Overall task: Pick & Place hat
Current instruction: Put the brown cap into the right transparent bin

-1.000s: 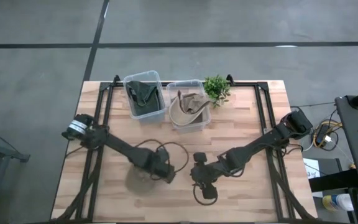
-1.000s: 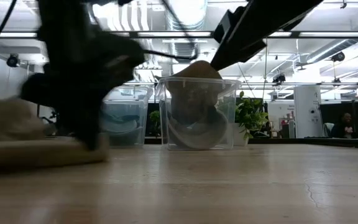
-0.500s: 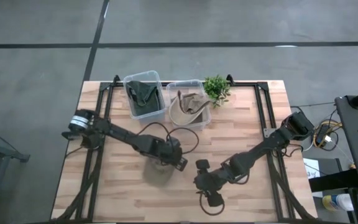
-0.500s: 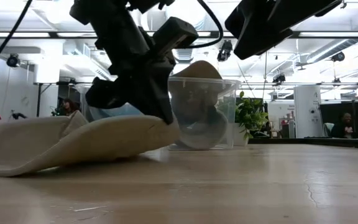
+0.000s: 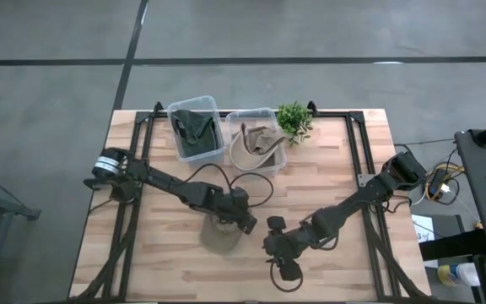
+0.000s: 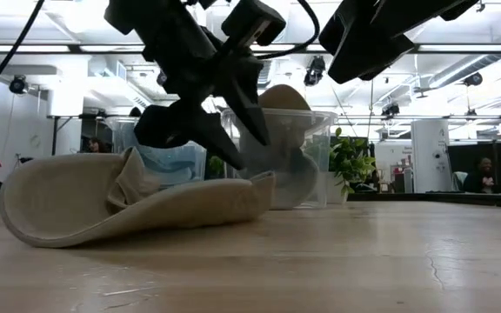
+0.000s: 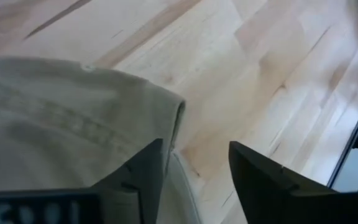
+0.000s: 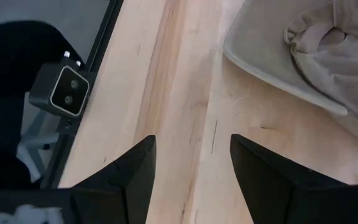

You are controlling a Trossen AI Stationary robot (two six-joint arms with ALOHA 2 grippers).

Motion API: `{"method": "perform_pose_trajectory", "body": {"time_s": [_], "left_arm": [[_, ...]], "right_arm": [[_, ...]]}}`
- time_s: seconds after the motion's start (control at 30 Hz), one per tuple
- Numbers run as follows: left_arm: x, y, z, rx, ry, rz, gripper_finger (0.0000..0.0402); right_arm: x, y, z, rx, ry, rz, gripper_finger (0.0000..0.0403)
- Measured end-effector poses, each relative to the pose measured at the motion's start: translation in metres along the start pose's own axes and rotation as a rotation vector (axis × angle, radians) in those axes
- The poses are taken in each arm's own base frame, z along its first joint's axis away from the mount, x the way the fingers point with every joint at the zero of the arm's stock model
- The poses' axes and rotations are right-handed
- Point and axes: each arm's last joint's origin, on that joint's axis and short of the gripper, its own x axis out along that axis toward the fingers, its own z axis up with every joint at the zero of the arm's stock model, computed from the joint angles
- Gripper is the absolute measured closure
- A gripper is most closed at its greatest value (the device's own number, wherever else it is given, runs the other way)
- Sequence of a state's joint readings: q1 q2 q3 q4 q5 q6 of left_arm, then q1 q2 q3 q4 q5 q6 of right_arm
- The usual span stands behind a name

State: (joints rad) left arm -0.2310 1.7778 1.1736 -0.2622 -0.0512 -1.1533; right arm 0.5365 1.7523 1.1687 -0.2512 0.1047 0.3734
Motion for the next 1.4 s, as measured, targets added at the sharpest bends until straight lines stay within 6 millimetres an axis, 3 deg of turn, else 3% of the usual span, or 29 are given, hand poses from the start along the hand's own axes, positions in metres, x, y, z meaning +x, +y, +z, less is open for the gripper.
{"method": "perform_pose_trajectory", "body": {"time_s": [0.37, 0.67, 0.87, 0.97, 1.13, 1.4], "left_arm": [[-0.03, -0.019, -0.004, 0.204, -0.132, -0.066, 0.0213], [-0.099, -0.046, -0.033, 0.549, -0.397, -0.094, 0.0213], [-0.144, -0.056, -0.063, 0.774, -0.47, -0.258, 0.0213], [-0.156, -0.051, -0.079, 0.892, -0.495, -0.368, 0.0213], [-0.164, -0.023, -0.1, 0.994, -0.54, -0.508, 0.0213], [-0.164, 0.033, -0.113, 0.957, -0.655, -0.664, 0.0213]], "right_arm": [[0.0, -0.001, 0.0, 0.21, -0.016, -0.013, 0.0202], [0.004, -0.002, 0.004, 0.36, -0.15, -0.043, 0.0202], [0.014, 0.0, 0.01, 0.419, -0.25, -0.004, 0.0202], [0.021, 0.001, 0.012, 0.476, -0.286, 0.024, 0.0202], [0.034, 0.001, 0.012, 0.598, -0.34, 0.038, 0.0202], [0.057, -0.002, 0.009, 0.859, -0.402, 0.074, 0.0202]]}}
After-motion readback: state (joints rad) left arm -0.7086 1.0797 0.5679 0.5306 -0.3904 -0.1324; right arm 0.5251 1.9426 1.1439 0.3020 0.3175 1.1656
